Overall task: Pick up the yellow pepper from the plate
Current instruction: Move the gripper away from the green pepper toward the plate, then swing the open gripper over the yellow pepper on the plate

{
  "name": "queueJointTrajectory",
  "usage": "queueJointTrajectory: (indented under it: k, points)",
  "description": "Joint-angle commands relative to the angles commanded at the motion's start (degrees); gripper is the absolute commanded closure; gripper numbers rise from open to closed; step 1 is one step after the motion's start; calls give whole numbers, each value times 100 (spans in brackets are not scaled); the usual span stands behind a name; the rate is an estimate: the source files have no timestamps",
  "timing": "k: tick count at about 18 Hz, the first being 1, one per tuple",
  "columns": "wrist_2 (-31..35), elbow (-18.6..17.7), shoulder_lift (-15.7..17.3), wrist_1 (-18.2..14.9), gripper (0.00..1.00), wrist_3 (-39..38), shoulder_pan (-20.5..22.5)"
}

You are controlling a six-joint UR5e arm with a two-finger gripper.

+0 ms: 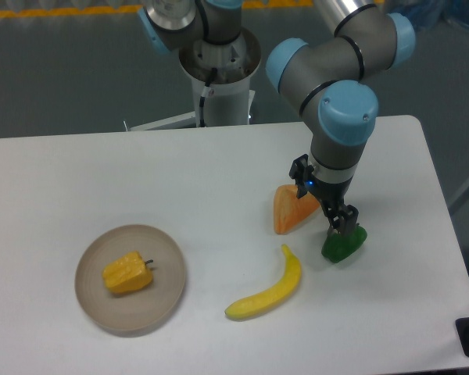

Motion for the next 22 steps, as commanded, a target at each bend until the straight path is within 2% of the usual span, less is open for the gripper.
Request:
queueJointTrajectory:
  k: [8,11,14,20,22]
  points:
    - [-70,-52,88,-44,0,-105,-52]
    - [-79,-342,377,-35,0,-280,-166]
    - [-123,-483,501,-26,0,-422,-500]
    - [-114,-492,431,0,0,-1115,-1378]
    - [-114,-492,378,218,0,-1291,-1642]
